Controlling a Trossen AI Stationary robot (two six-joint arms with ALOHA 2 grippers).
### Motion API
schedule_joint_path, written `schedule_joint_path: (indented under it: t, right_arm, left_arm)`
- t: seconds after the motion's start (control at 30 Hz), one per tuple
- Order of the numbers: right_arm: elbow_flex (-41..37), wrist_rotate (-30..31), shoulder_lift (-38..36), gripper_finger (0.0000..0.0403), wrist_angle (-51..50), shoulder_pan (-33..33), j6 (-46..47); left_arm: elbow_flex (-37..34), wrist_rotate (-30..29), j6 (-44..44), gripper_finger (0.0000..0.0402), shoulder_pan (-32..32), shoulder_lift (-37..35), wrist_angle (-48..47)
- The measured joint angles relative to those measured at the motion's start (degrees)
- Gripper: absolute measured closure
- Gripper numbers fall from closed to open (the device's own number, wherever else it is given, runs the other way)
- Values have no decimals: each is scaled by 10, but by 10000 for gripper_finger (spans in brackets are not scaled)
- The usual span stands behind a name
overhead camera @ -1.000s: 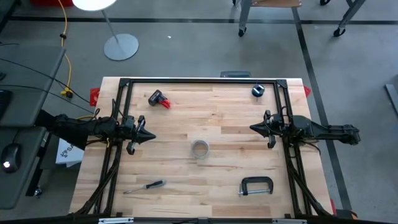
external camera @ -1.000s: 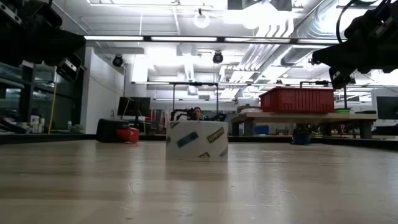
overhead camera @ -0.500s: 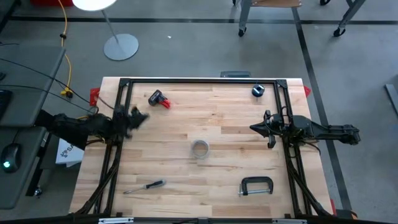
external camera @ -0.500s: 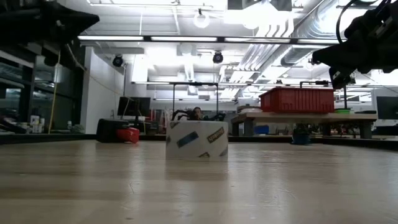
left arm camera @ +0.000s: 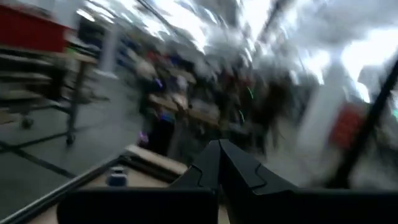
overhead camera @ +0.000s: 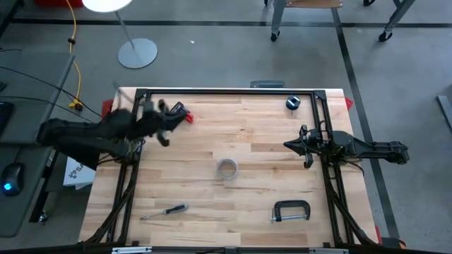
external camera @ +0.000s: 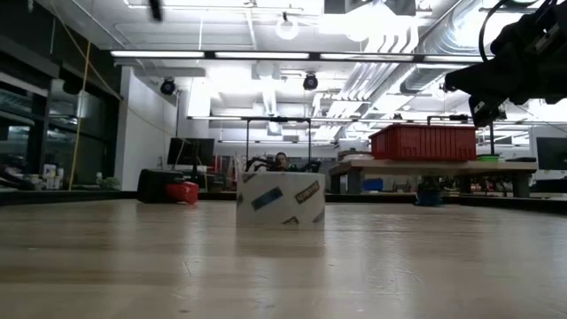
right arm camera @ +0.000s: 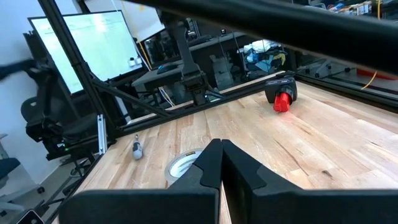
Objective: Coil cords
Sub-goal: Uncoil the blue wire from the spool
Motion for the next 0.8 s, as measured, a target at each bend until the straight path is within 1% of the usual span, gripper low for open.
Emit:
schedule_joint_path:
  t: [0.07,0.1,0.13,0.17,0.2,0.27,0.37,0.4,0.43,0.47,0.53,0.6,0.63,0.7,0.73,0.77,0.8]
  right_arm:
    - [0,0,0,402,0,0,0]
    - [0,0,0,402,0,0,0]
    - [0,0,0,402,0,0,0]
    - [0,0,0,402,0,0,0]
    - [0,0,0,402,0,0,0]
    - [0,0,0,402,0,0,0]
    - [0,0,0,402,0,-1,0]
    - [0,0,0,402,0,-2,0]
    - [0,1,0,402,0,-2,0]
    - [0,3,0,402,0,-2,0]
    - [0,17,0,402,12,-2,3]
    - [0,37,0,402,66,-2,48]
    - [0,62,1,402,116,-2,84]
    - [0,139,9,402,241,-2,142]
    - [0,182,16,402,317,-2,143]
    - [0,214,27,402,394,-2,119]
    - [1,227,41,402,469,-3,76]
  left_arm:
    - [73,70,15,401,15,45,-56]
    - [105,92,21,401,20,64,-76]
    - [130,108,34,401,23,79,-92]
    - [150,111,50,401,25,95,-106]
    - [165,105,70,401,28,108,-112]
    - [189,61,77,401,35,134,-124]
    - [212,-59,-6,401,59,146,-169]
    - [215,-86,-43,401,69,144,-184]
    - [215,-101,-81,401,79,141,-203]
    - [214,-104,-110,401,91,138,-220]
    - [214,-94,-145,401,111,136,-246]
    - [213,-68,-153,401,133,136,-252]
    - [213,-57,-153,401,145,136,-250]
    - [214,-34,-153,401,174,138,-245]
    - [214,-19,-154,401,191,139,-244]
    - [214,-1,-155,401,210,140,-246]
    - [214,19,-154,401,231,144,-245]
